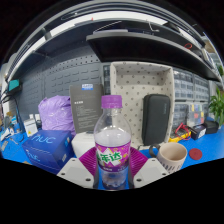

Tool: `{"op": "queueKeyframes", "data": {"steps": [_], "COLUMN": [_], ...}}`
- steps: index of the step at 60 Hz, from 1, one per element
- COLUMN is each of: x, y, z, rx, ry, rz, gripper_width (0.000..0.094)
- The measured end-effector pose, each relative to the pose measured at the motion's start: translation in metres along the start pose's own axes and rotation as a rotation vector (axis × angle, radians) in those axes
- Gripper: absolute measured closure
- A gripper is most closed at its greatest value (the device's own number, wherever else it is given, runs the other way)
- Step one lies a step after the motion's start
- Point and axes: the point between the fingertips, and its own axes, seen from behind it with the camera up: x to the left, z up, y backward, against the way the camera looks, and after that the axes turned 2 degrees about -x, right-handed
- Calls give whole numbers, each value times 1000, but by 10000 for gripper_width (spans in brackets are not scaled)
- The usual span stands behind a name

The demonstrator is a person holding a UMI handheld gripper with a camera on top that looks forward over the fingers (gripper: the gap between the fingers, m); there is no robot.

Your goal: Pour water

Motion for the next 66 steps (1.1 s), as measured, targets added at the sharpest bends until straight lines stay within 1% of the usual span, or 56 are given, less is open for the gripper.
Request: {"op": "queueKeyframes", "data": {"steps": [2, 3, 4, 5, 16, 23, 27, 34, 39, 52, 55, 66], "x": [0, 1, 1, 1, -2, -4, -8, -15, -18, -32, -37, -46], "y": [-1, -2, -2, -2, -2, -4, -4, -8, -13, -24, -26, -31], "z": [0, -1, 0, 0, -1, 1, 18, 49, 63, 57, 56, 53], "rx": [-4, -2, -2, -1, 5, 39, 18, -11, -9, 26, 24, 69], "ry": [9, 16, 22, 27, -12, -52, -113, -391, -654, -1269, -1367, -1673], "rz": [-5, -4, -6, -9, -35, -16, -16, -3, 9, 8, 8, 25], "gripper_width": [562, 563, 530, 583, 584, 583, 583, 583, 583, 585, 586, 585]}}
